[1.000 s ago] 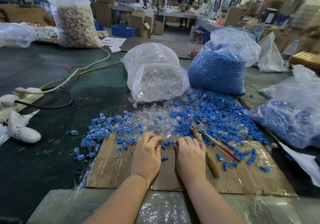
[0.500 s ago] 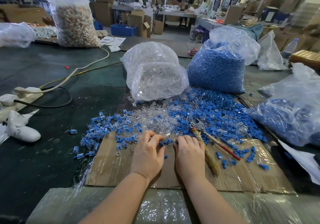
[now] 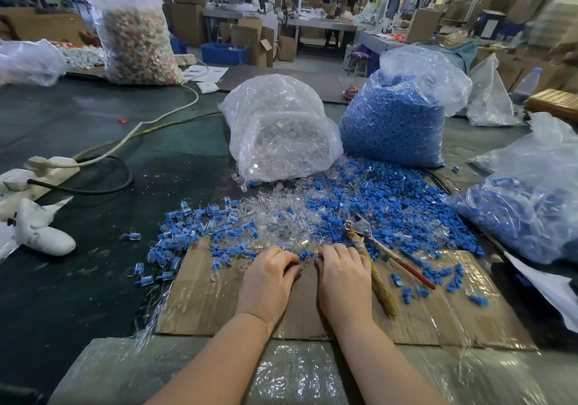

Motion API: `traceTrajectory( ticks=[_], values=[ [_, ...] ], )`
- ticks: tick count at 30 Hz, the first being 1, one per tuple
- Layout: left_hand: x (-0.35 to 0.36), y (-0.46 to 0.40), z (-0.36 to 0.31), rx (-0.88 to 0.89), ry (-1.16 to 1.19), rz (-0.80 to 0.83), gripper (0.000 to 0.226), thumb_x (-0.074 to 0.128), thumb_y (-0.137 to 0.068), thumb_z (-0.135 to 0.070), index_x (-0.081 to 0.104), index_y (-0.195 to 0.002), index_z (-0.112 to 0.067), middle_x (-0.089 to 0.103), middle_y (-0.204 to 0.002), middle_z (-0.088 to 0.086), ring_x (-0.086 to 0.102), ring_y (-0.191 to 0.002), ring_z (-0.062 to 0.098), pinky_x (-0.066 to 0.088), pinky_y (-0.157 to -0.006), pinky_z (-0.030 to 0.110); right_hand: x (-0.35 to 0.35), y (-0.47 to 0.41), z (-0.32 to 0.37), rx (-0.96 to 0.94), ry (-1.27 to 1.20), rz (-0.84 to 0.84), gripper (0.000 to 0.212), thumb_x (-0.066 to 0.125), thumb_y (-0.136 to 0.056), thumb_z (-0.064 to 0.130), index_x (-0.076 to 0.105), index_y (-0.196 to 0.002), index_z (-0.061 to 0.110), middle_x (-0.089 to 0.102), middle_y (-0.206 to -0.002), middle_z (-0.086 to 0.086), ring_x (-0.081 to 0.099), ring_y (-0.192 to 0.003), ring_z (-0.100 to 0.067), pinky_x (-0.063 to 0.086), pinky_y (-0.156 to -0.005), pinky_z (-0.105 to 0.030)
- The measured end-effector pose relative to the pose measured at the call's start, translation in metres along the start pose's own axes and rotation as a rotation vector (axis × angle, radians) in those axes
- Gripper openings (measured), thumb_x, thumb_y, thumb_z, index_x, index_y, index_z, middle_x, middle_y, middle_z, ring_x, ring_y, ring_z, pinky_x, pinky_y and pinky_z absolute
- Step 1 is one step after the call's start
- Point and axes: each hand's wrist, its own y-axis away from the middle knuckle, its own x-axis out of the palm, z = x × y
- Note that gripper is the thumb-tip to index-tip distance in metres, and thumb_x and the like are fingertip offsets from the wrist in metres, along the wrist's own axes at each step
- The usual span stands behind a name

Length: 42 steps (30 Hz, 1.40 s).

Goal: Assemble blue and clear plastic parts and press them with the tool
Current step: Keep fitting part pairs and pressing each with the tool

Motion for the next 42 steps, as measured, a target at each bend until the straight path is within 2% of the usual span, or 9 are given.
traceTrajectory(
  ticks=[3, 7, 12, 14, 19, 27, 33, 38, 42],
  values=[
    [0.0003, 0.0003, -0.0004, 0.022, 0.007, -0.002, 0.028, 0.061, -0.088, -0.021, 0.064, -0.114, -0.015, 0.059, -0.1, -0.006, 0.05, -0.089, 0.003, 0.033, -0.084, 0.006, -0.001, -0.0003, 0.0005, -0.004, 0.02, 0.018, 0.012, 0.047, -0.094, 0.017, 0.057, -0.099, 0.02, 0.06, -0.104, 0.002, 0.052, -0.101, -0.022, 0.035, -0.087, -0.036],
    [0.0026, 0.0003, 0.0017, 0.015, -0.086, 0.006, 0.039, 0.059, -0.089, -0.028, 0.054, -0.127, -0.021, 0.045, -0.116, -0.005, 0.038, -0.11, 0.006, 0.019, -0.098, 0.008, -0.0029, 0.0006, 0.0023, -0.001, 0.005, -0.014, 0.007, 0.056, -0.089, 0.014, 0.061, -0.093, 0.017, 0.062, -0.097, 0.0, 0.056, -0.095, -0.024, 0.04, -0.083, -0.038],
    [0.007, -0.001, 0.0034, -0.02, -0.209, 0.051, 0.052, 0.042, -0.096, -0.034, 0.023, -0.145, -0.033, 0.023, -0.143, -0.005, 0.016, -0.131, 0.011, 0.004, -0.11, 0.021, -0.0032, 0.001, 0.0027, 0.004, -0.015, -0.054, 0.003, 0.063, -0.085, 0.012, 0.064, -0.087, 0.014, 0.065, -0.091, -0.003, 0.06, -0.088, -0.025, 0.044, -0.079, -0.039],
    [0.007, -0.0016, 0.0035, -0.008, -0.214, 0.077, 0.05, 0.04, -0.097, -0.032, 0.025, -0.145, -0.032, 0.024, -0.145, -0.006, 0.015, -0.132, 0.012, 0.007, -0.113, 0.023, -0.0019, 0.0005, 0.0016, 0.0, -0.009, -0.022, 0.009, 0.055, -0.091, 0.015, 0.063, -0.094, 0.015, 0.064, -0.098, -0.001, 0.057, -0.096, -0.024, 0.04, -0.084, -0.038],
    [0.0031, -0.0009, 0.0025, 0.029, -0.114, 0.041, 0.041, 0.051, -0.094, -0.021, 0.046, -0.134, -0.025, 0.043, -0.127, -0.008, 0.032, -0.121, 0.006, 0.009, -0.103, 0.008, -0.0014, -0.0001, 0.0006, -0.006, -0.011, -0.016, 0.013, 0.049, -0.093, 0.015, 0.061, -0.098, 0.017, 0.062, -0.103, 0.0, 0.054, -0.099, -0.023, 0.037, -0.087, -0.037],
    [-0.0005, 0.0002, 0.0002, 0.02, -0.061, 0.009, 0.022, 0.061, -0.088, -0.016, 0.062, -0.109, -0.02, 0.054, -0.108, -0.007, 0.043, -0.102, 0.002, 0.026, -0.091, 0.007, -0.0043, 0.0019, 0.0031, -0.008, -0.009, -0.062, 0.006, 0.064, -0.083, 0.01, 0.062, -0.085, 0.015, 0.063, -0.088, -0.002, 0.058, -0.086, -0.025, 0.042, -0.076, -0.038],
    [0.0007, 0.003, 0.0014, 0.043, -0.153, 0.001, 0.035, 0.059, -0.088, -0.026, 0.055, -0.123, -0.025, 0.045, -0.122, -0.006, 0.036, -0.117, 0.007, 0.017, -0.103, 0.012, -0.0056, 0.0025, 0.0039, -0.033, -0.012, -0.151, 0.018, 0.077, -0.07, 0.007, 0.062, -0.074, 0.013, 0.062, -0.075, -0.002, 0.06, -0.072, -0.026, 0.047, -0.064, -0.036],
    [0.0039, 0.0031, 0.0021, 0.106, -0.293, 0.121, 0.044, 0.04, -0.096, -0.039, 0.032, -0.14, -0.041, 0.023, -0.144, -0.01, 0.011, -0.129, 0.011, 0.007, -0.112, 0.028, -0.0059, 0.0025, 0.0043, -0.043, -0.002, -0.194, 0.021, 0.08, -0.067, 0.006, 0.06, -0.07, 0.013, 0.062, -0.071, -0.003, 0.061, -0.067, -0.026, 0.049, -0.061, -0.038],
    [0.0032, 0.0025, 0.0013, 0.124, -0.297, 0.145, 0.038, 0.036, -0.095, -0.046, 0.043, -0.133, -0.041, 0.026, -0.143, -0.014, 0.015, -0.13, 0.01, 0.008, -0.109, 0.027, -0.0046, 0.0024, 0.0032, -0.041, -0.012, -0.205, 0.02, 0.08, -0.068, 0.008, 0.06, -0.071, 0.014, 0.062, -0.072, -0.003, 0.06, -0.068, -0.026, 0.049, -0.062, -0.038]
  ],
)
